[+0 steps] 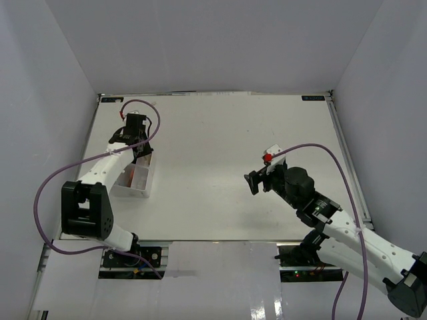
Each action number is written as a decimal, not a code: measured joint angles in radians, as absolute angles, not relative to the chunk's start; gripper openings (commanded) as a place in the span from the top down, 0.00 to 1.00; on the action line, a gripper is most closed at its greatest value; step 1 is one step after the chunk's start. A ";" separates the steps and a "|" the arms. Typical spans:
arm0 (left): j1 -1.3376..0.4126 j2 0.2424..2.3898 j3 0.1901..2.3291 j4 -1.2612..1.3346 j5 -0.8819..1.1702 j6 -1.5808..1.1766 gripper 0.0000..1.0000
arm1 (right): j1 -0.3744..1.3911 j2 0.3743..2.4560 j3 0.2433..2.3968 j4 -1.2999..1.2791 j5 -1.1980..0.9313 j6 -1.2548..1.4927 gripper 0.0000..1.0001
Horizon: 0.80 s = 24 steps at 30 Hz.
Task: Sort the stationery into containers
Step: Place the stationery in the storage box, then reset both arms
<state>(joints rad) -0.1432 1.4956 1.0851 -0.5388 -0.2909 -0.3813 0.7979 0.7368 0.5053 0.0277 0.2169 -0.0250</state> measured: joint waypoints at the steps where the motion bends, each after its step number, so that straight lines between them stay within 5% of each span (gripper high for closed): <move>1: -0.143 1.495 1.085 -0.538 -0.290 -0.382 0.61 | 0.798 0.720 0.505 0.027 0.220 -0.025 0.10; 16: -0.143 1.323 1.112 -0.609 -0.220 -0.389 0.22 | 0.798 0.560 0.519 -0.117 0.289 -0.014 0.10; 24: -0.143 0.996 1.221 -0.767 -0.175 -0.427 0.02 | 0.798 0.414 0.616 -0.263 0.396 -0.008 0.10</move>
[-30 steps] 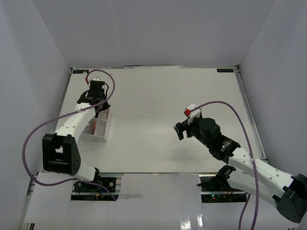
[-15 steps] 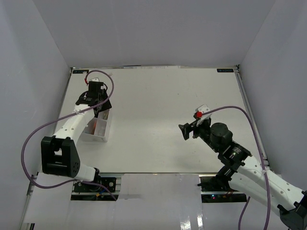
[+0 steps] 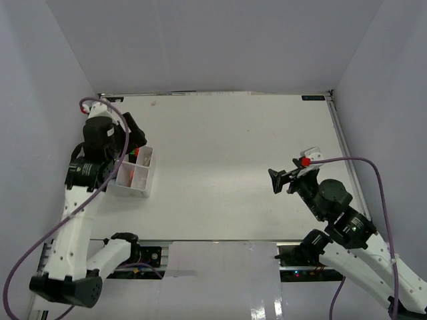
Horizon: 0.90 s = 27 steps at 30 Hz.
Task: Sort the stationery into containers
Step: Reset both arms
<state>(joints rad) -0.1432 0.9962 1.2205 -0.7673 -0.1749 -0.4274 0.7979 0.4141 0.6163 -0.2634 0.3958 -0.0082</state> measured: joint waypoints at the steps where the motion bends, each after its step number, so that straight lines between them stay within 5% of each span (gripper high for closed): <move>1: -0.143 0.941 1.233 -0.788 -0.175 -0.432 0.02 | 0.798 0.392 0.626 -0.277 0.408 -0.008 0.10; 12: -0.159 0.500 1.315 -1.072 -0.178 -0.471 0.02 | 0.798 0.166 0.666 -0.430 0.526 -0.018 0.10; 27: -0.181 0.301 1.212 -1.283 -0.174 -0.472 0.02 | 0.798 0.065 0.662 -0.461 0.604 -0.014 0.10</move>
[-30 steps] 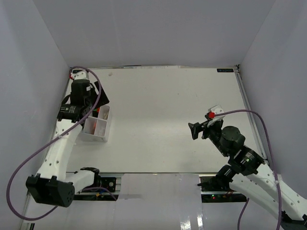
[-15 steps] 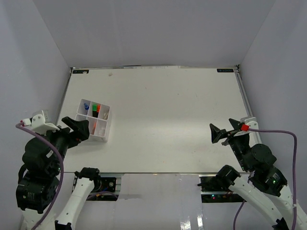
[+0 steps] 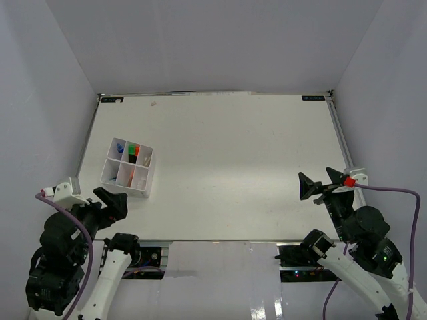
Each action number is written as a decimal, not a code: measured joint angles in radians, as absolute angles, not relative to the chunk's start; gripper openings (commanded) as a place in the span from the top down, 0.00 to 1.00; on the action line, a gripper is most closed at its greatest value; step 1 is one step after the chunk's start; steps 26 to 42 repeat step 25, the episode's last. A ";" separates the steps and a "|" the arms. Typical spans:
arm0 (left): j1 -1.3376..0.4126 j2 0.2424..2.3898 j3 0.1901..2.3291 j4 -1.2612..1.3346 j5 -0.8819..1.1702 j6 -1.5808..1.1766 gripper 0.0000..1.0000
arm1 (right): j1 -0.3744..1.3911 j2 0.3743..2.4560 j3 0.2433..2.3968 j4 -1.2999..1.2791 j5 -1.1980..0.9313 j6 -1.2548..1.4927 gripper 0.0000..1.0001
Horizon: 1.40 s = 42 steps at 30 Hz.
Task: Sort the stationery into containers
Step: Reset both arms
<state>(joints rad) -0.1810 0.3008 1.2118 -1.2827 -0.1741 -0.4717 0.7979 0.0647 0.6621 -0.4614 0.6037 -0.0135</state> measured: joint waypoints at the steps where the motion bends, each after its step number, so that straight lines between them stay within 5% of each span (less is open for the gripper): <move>1: -0.181 0.294 1.197 -1.285 -0.173 -0.471 0.02 | 0.798 0.065 0.658 -0.459 0.605 -0.014 0.10; 42: -0.183 0.220 0.963 -1.253 -0.128 -0.452 0.02 | 0.798 0.113 0.623 -0.439 0.579 -0.020 0.10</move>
